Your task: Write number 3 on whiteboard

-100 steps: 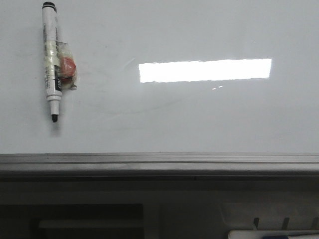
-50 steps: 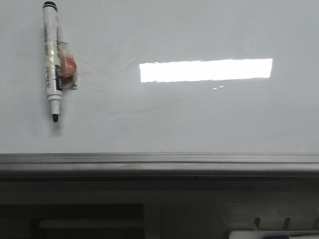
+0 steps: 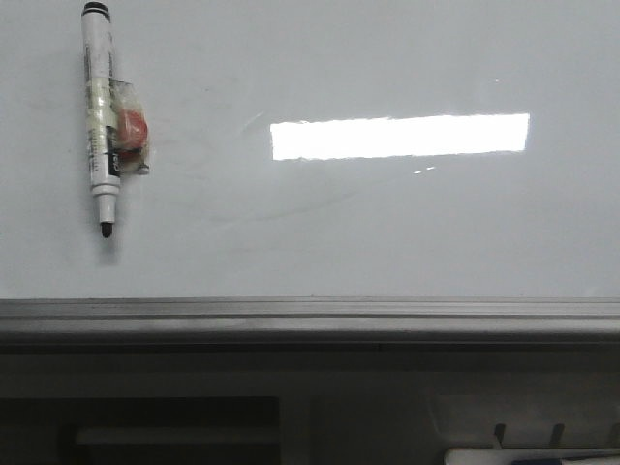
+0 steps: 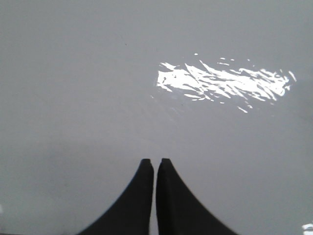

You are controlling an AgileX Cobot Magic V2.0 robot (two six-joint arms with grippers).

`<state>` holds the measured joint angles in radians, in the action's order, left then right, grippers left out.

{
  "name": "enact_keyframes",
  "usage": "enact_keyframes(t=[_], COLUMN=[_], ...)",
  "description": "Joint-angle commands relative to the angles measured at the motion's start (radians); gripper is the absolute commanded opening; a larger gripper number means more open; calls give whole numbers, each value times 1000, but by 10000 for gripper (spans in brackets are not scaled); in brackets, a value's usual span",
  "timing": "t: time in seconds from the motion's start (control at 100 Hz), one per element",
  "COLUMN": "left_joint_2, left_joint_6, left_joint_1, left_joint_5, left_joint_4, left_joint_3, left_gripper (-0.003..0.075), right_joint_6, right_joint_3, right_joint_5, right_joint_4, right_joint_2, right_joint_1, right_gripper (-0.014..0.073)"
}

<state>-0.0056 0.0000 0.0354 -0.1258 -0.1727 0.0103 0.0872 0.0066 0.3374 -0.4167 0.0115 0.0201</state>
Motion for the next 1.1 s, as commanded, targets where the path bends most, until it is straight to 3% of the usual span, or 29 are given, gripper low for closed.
enact_keyframes(t=[0.0, 0.11, 0.31, 0.52, 0.74, 0.8, 0.92, 1.09], left_joint_2=[5, 43, 162, 236, 253, 253, 253, 253], left_joint_6=[-9, 0, 0, 0, 0, 0, 0, 0], left_joint_1=[-2, -2, -2, -2, 4, 8, 12, 12], left_joint_5=[56, -36, -150, -150, -141, -110, -31, 23], left_joint_4=[-63, -40, 104, 106, 101, 83, 70, 60], left_joint_3=[61, 142, 282, 321, 321, 321, 321, 319], left_gripper=[-21, -21, -21, -21, -15, 19, 90, 102], right_joint_6=[3, 3, 26, 218, 220, 220, 220, 220], right_joint_3=[31, 26, -15, -108, -252, -291, -315, -315], right_joint_5=[-84, -162, -105, -45, 114, 175, 197, 200], right_joint_4=[-39, -39, -37, -35, -18, -18, -18, -18], right_joint_2=[13, 13, 13, -22, -188, -250, -319, -356], right_joint_1=[5, 5, 5, 5, 5, 5, 5, 5], right_gripper=[-61, -61, -61, -61, -61, -61, -61, -61])
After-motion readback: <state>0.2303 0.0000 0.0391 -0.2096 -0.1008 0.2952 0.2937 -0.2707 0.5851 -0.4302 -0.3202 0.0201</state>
